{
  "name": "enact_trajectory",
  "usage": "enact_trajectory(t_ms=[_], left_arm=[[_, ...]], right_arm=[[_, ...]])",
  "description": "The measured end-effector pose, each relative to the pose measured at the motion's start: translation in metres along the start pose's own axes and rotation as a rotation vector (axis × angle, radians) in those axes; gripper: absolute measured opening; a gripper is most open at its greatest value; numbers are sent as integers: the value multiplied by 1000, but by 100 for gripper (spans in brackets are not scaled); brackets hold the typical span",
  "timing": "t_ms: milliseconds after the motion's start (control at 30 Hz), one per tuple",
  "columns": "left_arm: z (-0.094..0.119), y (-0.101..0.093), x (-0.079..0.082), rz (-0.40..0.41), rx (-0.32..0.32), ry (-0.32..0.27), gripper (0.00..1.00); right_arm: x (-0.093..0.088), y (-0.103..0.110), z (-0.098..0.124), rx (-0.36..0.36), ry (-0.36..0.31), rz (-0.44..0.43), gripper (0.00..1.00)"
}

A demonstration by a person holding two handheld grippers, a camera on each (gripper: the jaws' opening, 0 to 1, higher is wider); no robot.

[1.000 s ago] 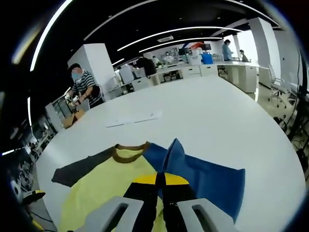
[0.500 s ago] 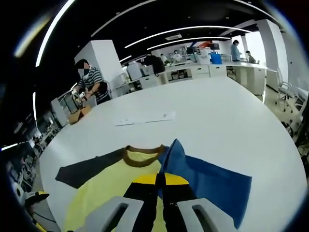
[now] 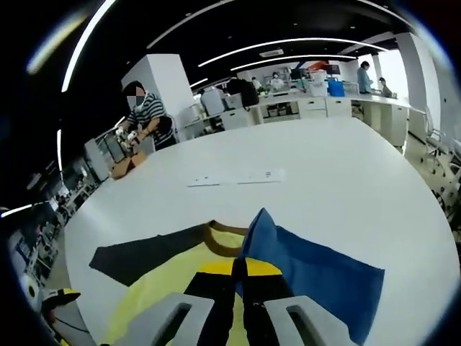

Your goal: Fold the garment on the visible template until the final outline fits inside the template.

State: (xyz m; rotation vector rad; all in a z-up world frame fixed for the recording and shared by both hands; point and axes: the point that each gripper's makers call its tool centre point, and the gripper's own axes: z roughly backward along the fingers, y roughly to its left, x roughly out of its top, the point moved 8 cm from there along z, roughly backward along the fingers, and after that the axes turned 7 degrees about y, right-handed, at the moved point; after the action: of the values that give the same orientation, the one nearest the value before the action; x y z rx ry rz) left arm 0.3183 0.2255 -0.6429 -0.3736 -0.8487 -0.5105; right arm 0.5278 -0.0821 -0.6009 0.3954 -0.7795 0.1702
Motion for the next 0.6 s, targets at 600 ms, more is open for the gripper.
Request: enact_trajectory(t_ms=[600], left_arm=[[-1, 0, -3, -3, 3, 17, 98]], right_arm=[[5, 40, -20, 73, 32, 58, 0]])
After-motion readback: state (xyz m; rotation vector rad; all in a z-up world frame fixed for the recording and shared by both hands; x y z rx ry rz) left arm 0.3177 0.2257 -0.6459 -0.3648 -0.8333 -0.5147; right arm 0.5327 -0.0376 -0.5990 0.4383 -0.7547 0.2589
